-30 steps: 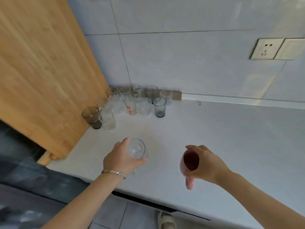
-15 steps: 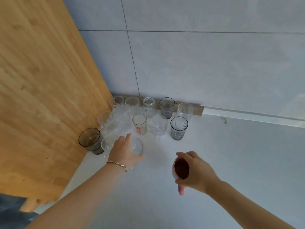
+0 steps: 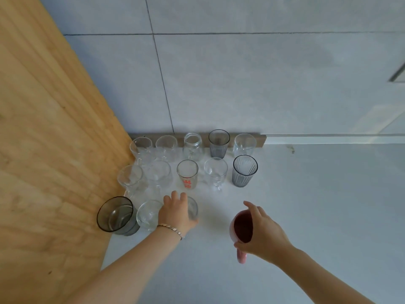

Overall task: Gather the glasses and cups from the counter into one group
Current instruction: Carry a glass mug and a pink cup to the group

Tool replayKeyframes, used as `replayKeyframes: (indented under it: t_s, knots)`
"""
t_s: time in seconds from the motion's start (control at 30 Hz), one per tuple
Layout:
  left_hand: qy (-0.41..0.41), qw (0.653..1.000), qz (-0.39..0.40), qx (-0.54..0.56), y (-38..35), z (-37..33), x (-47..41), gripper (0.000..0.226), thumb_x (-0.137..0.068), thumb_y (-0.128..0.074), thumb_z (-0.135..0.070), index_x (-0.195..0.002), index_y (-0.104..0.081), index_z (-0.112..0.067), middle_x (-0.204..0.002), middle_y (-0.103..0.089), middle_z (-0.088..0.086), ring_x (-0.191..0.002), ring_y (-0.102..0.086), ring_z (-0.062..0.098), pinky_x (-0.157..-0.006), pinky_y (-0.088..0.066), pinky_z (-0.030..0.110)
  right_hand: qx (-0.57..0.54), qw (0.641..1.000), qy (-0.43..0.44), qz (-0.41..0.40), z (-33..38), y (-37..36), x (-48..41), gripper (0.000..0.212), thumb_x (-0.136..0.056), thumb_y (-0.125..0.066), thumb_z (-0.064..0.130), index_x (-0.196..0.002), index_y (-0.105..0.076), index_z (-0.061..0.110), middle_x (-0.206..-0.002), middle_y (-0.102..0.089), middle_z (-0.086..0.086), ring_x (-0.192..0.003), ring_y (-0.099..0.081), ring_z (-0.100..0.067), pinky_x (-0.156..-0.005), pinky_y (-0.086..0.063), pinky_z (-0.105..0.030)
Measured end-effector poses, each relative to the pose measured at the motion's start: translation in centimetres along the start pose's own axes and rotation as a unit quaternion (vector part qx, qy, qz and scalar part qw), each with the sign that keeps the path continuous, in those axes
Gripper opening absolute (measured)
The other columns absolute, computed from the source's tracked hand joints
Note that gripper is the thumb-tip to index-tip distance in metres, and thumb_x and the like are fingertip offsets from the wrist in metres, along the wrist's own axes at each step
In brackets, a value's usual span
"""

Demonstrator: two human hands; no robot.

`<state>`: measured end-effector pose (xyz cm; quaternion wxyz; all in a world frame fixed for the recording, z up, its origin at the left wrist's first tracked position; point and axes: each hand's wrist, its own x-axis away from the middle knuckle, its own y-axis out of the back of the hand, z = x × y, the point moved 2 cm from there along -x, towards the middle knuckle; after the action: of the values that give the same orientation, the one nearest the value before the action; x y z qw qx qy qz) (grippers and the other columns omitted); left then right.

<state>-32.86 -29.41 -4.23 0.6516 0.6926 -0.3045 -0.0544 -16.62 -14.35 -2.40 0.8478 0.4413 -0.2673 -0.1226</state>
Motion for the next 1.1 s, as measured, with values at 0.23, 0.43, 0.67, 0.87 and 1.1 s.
replayKeyframes:
  t_s: [0.23,0.43,0.67,0.87,1.1]
  knots:
    - [-0.021,0.999,-0.027,0.04,-0.9,0.4,-0.8,0.072,-0.069,-0.069,-0.053,-0.12,-0.042,-0.01,-0.119,-0.045,0.007,-0.111,-0.044,0.026,-0.08,-0.049,0.032,0.019,1.0,0.005,-0.007,3.7,-2.1,-3.8,0.089,-0.062,-0.075,0.039,-0.137,-0.031,0.023,-0.134,-0.035,0.002,-0.118,-0.047,-0.021,-0.091,-0.046,-0.03]
    - [-0.033,0.997,-0.039,0.055,-1.0,0.6,-1.4,0.075,-0.068,-0.071,-0.053,-0.121,-0.043,-0.01,-0.12,-0.046,0.008,-0.111,-0.044,0.026,-0.08,-0.051,0.034,0.031,0.999,0.023,0.004,5.3,-2.9,-7.2,0.096,-0.061,-0.077,0.032,-0.142,-0.027,0.021,-0.134,-0.032,-0.003,-0.123,-0.041,-0.024,-0.096,-0.047,-0.036]
    - [-0.04,0.998,-0.038,0.031,-1.4,0.9,-1.7,0.077,-0.068,-0.07,-0.055,-0.123,-0.041,-0.01,-0.121,-0.045,0.007,-0.11,-0.045,0.025,-0.079,-0.052,0.033,-0.03,0.999,0.019,0.01,4.7,-3.9,-7.2,0.104,-0.067,-0.077,0.034,-0.148,-0.013,0.018,-0.146,-0.027,0.001,-0.132,-0.035,-0.021,-0.102,-0.04,-0.031]
    - [-0.083,0.995,-0.02,-0.045,-0.2,0.9,-0.7,0.096,-0.071,-0.062,-0.062,-0.144,-0.021,-0.016,-0.14,-0.031,0.01,-0.123,-0.042,0.027,-0.101,-0.04,0.035,-0.021,0.996,-0.047,0.071,1.5,-3.0,-4.2,0.093,-0.078,-0.065,0.051,-0.148,-0.015,0.016,-0.142,-0.043,-0.002,-0.129,-0.044,-0.021,-0.103,-0.039,-0.034]
    - [-0.26,0.964,0.041,-0.027,3.4,-9.0,1.5,0.033,-0.088,-0.047,-0.035,-0.118,-0.052,-0.023,-0.121,-0.055,-0.004,-0.078,-0.064,0.015,-0.087,-0.05,0.032,0.039,0.987,-0.129,0.088,-8.3,3.1,2.5,0.035,-0.094,-0.044,0.031,-0.128,-0.051,0.023,-0.124,-0.061,0.003,-0.12,-0.051,-0.018,-0.098,-0.04,-0.031]
